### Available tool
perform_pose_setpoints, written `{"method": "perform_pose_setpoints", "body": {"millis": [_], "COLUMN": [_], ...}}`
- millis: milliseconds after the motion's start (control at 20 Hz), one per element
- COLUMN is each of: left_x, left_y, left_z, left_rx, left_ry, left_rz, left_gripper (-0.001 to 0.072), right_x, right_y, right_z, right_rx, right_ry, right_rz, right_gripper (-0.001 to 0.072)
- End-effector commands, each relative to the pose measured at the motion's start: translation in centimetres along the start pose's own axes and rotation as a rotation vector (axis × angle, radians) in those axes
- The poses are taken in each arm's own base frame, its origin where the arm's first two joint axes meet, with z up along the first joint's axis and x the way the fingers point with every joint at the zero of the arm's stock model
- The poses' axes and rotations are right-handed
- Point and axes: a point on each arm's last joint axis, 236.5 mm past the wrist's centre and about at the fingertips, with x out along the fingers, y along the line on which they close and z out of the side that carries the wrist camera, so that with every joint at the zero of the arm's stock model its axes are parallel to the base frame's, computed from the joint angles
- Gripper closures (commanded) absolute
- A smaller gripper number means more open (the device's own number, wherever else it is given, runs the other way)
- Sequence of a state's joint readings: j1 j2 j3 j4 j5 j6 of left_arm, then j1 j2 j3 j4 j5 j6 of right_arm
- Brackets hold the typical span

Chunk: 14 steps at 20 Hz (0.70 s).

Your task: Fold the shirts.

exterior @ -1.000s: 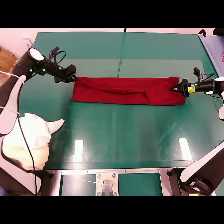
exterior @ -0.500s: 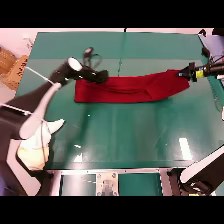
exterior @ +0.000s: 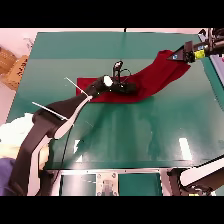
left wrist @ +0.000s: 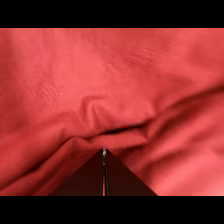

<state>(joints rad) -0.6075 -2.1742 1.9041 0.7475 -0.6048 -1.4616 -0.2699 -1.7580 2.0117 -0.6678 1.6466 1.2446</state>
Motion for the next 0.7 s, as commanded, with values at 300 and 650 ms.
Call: {"method": "perform_pose_setpoints", "body": {"millis": [300,650], "left_x": [-8.1,-29.5], "left_y": [2.1,6.9], "left_z": [4.4,14.7], "left_rx": [-0.012,0.069], "left_ry": [0.133,-0.070], "left_rz": [-0.042,0.101], "left_gripper": [0.0688,0.0688], "right_x": [2.1,9.7], "right_y": [3.0,10.8], "right_z": [0.5,2.4], "right_rx": [-0.003,-0.053], "right_ry": [0.005,-0.043], "right_rz": [-0.004,0.061], "right_gripper": [0.0695,0.0695]}}
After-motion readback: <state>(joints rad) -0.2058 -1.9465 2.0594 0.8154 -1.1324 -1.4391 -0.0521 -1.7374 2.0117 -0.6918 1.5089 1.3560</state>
